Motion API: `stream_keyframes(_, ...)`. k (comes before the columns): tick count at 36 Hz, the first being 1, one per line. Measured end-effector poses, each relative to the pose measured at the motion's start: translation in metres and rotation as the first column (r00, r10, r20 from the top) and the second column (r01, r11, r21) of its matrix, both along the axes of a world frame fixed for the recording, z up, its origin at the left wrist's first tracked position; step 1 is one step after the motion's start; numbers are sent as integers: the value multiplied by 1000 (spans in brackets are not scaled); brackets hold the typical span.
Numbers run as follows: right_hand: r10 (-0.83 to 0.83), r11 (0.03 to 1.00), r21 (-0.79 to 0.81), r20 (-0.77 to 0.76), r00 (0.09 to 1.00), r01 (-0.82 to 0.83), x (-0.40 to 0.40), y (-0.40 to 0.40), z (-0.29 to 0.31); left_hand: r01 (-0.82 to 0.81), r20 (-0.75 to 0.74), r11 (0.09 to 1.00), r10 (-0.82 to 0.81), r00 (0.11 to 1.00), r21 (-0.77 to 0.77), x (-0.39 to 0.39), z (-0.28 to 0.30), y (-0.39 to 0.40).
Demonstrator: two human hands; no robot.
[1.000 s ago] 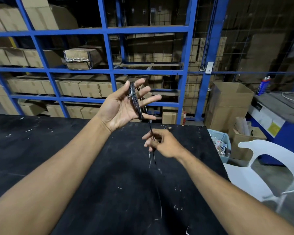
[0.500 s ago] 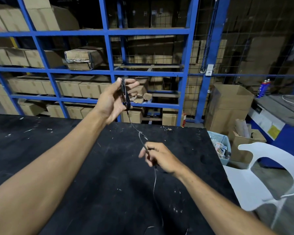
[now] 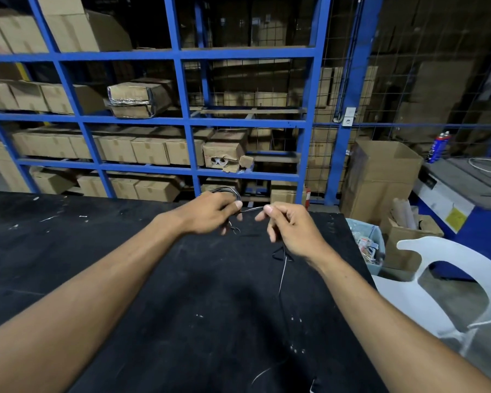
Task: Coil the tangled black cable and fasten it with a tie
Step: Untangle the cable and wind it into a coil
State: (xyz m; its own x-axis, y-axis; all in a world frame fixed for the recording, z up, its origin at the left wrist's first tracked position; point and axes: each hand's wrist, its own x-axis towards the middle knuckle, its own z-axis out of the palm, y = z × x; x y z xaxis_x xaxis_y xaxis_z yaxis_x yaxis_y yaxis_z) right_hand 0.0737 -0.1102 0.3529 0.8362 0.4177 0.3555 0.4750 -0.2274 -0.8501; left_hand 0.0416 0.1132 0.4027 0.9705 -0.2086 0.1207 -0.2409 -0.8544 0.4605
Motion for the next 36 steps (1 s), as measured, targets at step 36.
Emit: stream_keyframes(36,-97,944,-311,68,993,113,19,-9,-11,46,-162,958,-95,982,-282,4,17,-7)
